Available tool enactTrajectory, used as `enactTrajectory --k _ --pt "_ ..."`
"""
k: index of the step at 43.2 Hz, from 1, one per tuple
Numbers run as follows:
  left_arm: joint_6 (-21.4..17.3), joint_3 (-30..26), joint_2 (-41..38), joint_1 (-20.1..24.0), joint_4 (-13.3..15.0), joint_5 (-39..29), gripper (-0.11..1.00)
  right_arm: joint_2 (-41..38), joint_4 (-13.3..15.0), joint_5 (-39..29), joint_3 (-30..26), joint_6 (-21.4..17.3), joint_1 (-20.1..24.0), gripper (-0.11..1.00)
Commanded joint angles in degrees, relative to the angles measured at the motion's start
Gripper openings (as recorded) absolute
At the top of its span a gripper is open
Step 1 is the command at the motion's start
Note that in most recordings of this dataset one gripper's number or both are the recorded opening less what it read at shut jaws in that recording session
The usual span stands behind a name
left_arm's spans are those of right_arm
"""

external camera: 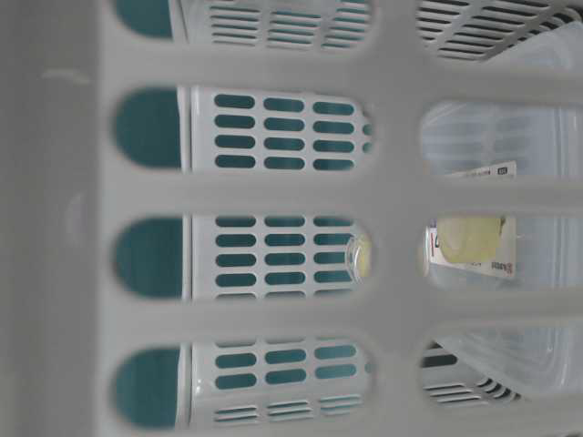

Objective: Pick up the cellophane tape from the shopping basket with the left arm.
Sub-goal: 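Move the left gripper over the basket toward the tape roll, then lower the open left gripper around the clear tape roll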

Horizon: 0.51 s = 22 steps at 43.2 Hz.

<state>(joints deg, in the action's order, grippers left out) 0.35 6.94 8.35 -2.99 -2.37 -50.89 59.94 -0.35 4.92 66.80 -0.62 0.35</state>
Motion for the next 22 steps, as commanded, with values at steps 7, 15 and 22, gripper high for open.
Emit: enactTrajectory --k 7,15,22 --pt "0.00 -6.42 -6.42 -0.97 -0.18 -5.80 0.27 -0.26 -0.26 0.18 -1.49 -0.35 1.23 0.78" --pt "0.00 -9.93 -10.63 -1.76 -0.18 -9.14 0.76 -0.26 -0.26 0.18 -1.49 -0.44 1.32 0.77" --pt "0.09 -10.72 -13.45 -1.76 -0.18 -10.81 0.91 -0.26 -0.26 0.18 -1.41 -0.53 1.32 0.77"
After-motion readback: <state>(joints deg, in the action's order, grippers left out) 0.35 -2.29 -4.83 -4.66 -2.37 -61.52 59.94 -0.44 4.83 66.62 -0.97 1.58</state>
